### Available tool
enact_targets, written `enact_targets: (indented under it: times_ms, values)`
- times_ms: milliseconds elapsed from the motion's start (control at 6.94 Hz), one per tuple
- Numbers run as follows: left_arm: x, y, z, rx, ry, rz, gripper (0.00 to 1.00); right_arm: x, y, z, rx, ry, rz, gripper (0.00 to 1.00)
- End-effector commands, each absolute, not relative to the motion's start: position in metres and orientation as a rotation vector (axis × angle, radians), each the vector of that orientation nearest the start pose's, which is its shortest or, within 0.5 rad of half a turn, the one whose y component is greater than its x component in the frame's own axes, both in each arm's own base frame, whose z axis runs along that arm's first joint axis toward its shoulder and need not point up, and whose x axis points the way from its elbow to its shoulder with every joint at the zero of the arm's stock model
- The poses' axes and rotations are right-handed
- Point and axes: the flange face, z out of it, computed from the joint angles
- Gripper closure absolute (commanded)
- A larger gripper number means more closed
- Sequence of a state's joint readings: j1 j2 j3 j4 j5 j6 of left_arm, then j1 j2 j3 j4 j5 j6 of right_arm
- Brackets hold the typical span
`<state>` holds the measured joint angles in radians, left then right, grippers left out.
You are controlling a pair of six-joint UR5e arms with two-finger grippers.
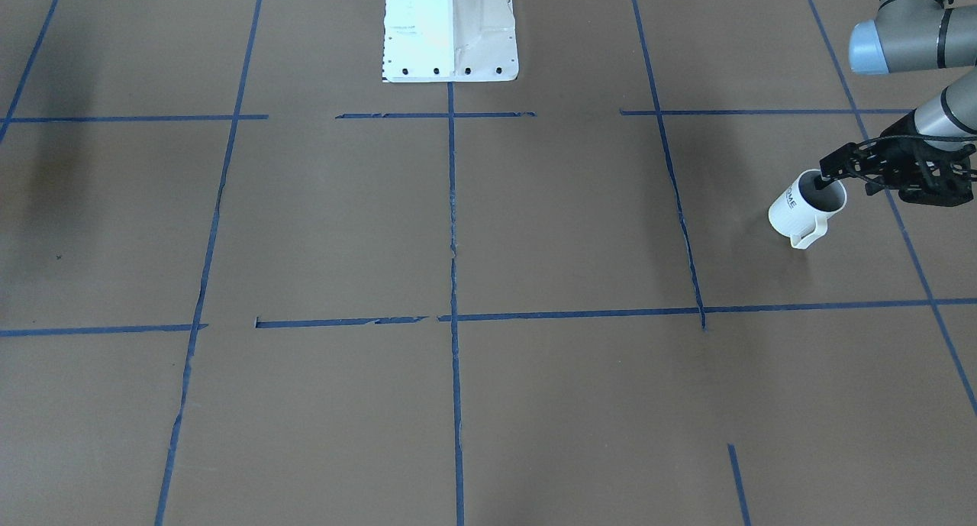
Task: Left arm hands cup to right arm to dump lemon
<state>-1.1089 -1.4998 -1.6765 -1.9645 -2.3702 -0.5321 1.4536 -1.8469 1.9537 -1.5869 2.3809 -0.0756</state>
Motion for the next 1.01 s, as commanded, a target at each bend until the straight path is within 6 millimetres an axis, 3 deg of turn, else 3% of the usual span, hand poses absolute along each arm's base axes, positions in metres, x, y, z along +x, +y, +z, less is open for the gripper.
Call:
enact_targets:
  times_ms: [0, 144, 288, 433, 577, 865]
  values:
    - [0.163, -0.464, 0.616, -0.019, 0.886, 0.107, 0.33, 0.016, -0.384, 0.588, 0.070, -0.819, -0.219, 0.00]
    - [0.163, -0.464, 0.617, -0.022, 0.887, 0.104, 0.76, 0.015, -0.387, 0.583, 0.103, -0.821, -0.232, 0.00]
    - [0.164, -0.466, 0.610, -0.021, 0.894, 0.094, 0.98, 0.009, -0.389, 0.578, 0.141, -0.824, -0.264, 0.00]
    - [0.167, -0.472, 0.593, -0.040, 0.908, 0.009, 1.00, -0.013, -0.392, 0.569, 0.157, -0.841, -0.271, 0.00]
    - [0.172, -0.479, 0.547, -0.003, 0.937, -0.024, 1.00, -0.043, -0.397, 0.551, 0.216, -0.865, -0.251, 0.00]
    - [0.183, -0.501, 0.502, 0.035, 0.960, -0.012, 1.00, -0.102, -0.413, 0.504, 0.396, -0.877, -0.195, 0.00]
